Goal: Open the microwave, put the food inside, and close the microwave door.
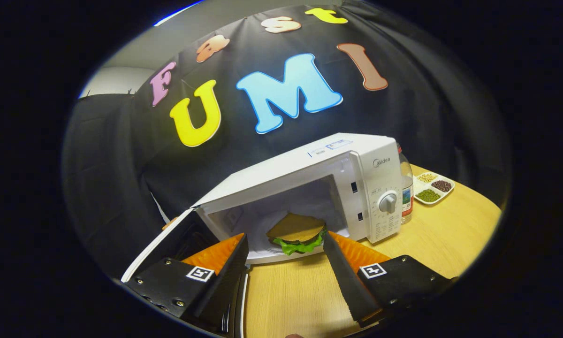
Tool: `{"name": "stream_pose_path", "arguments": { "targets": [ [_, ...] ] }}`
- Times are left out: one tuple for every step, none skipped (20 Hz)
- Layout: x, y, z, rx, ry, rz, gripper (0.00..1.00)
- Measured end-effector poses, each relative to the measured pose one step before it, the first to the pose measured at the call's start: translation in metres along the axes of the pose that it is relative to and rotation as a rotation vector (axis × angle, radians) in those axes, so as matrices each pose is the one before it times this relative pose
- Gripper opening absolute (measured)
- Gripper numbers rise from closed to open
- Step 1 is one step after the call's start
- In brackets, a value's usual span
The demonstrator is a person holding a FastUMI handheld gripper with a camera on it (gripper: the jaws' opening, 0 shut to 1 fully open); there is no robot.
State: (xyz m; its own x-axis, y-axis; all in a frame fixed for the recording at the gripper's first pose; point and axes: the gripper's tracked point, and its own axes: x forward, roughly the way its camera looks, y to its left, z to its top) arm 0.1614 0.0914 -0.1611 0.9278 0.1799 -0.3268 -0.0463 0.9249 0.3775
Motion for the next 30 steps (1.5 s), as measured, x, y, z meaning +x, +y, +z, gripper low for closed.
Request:
{"name": "stream_pose_path", "arguments": {
  "targets": [
    [-0.01312, 0.00785, 0.00561, -0.00823, -0.01612, 0.01527, 0.97],
    [-0.01372, 0.00930, 0.00709, -0.00980, -0.01705, 0.01906, 0.97],
    [-0.01070, 0.00929, 0.00539, -0.00948, -0.01271, 0.01899, 0.97],
    [-0.00918, 0.01018, 0.00434, -0.01062, -0.00827, 0.02177, 0.97],
    [-0.01165, 0.01242, 0.00316, -0.01461, -0.00457, 0.01988, 0.97],
    [-0.00976, 0.01290, 0.00078, -0.01407, -0.00086, 0.02444, 0.97],
    [-0.00751, 0.01146, 0.00126, -0.01630, -0.00059, 0.02233, 0.97],
    [-0.00839, 0.01427, 0.00316, -0.01647, -0.00546, 0.02623, 0.97],
    [-0.00630, 0.01272, 0.00218, -0.01121, -0.00307, 0.02672, 0.97],
    [-0.00613, 0.01295, 0.00173, -0.01010, -0.00200, 0.02764, 0.97],
    [-0.00581, 0.01684, 0.00122, -0.00974, -0.00349, 0.02605, 0.97],
    [-0.00452, 0.01522, 0.00072, -0.01070, -0.00244, 0.03279, 0.97],
    [-0.00363, 0.01621, -0.00107, -0.01012, 0.00205, 0.03104, 0.97],
    [-0.00304, 0.01470, -0.00077, -0.00727, 0.00177, 0.02644, 0.97],
    [-0.00186, 0.01324, -0.00066, -0.00812, 0.00124, 0.02845, 0.97],
    [-0.00154, 0.01390, -0.00122, -0.00748, 0.00172, 0.02738, 0.97],
    [-0.00046, 0.01489, -0.00386, -0.00648, 0.00609, 0.03269, 0.97],
    [-0.00022, 0.01275, -0.00270, -0.00194, 0.00449, 0.02897, 0.97],
    [0.00138, 0.01613, -0.00323, -0.00024, 0.00936, 0.03460, 0.97],
    [-0.00010, 0.01153, -0.00472, -0.00001, 0.00855, 0.02784, 0.97],
    [-0.00189, 0.00816, -0.00641, -0.00040, 0.01162, 0.02471, 0.97],
    [0.00028, 0.00792, -0.00476, 0.00075, 0.01238, 0.01931, 0.97],
    [0.00213, 0.00844, -0.00524, 0.00035, 0.01371, 0.02316, 0.97],
    [0.00263, 0.00785, -0.00490, -0.00124, 0.01466, 0.01561, 0.97],
    [0.00139, 0.00845, -0.00617, -0.00194, 0.01685, 0.02151, 0.97],
    [0.00110, 0.00470, -0.00601, -0.00339, 0.01307, 0.01494, 0.97],
    [0.00327, 0.00855, -0.00779, -0.00802, 0.02083, 0.02378, 0.97],
    [0.00165, 0.00649, -0.00722, -0.00624, 0.01879, 0.01949, 0.97],
    [0.00427, 0.00825, -0.00908, -0.00606, 0.02161, 0.01871, 0.97],
    [0.00208, 0.00527, -0.01016, -0.00374, 0.02270, 0.01719, 0.97]
  ]
}}
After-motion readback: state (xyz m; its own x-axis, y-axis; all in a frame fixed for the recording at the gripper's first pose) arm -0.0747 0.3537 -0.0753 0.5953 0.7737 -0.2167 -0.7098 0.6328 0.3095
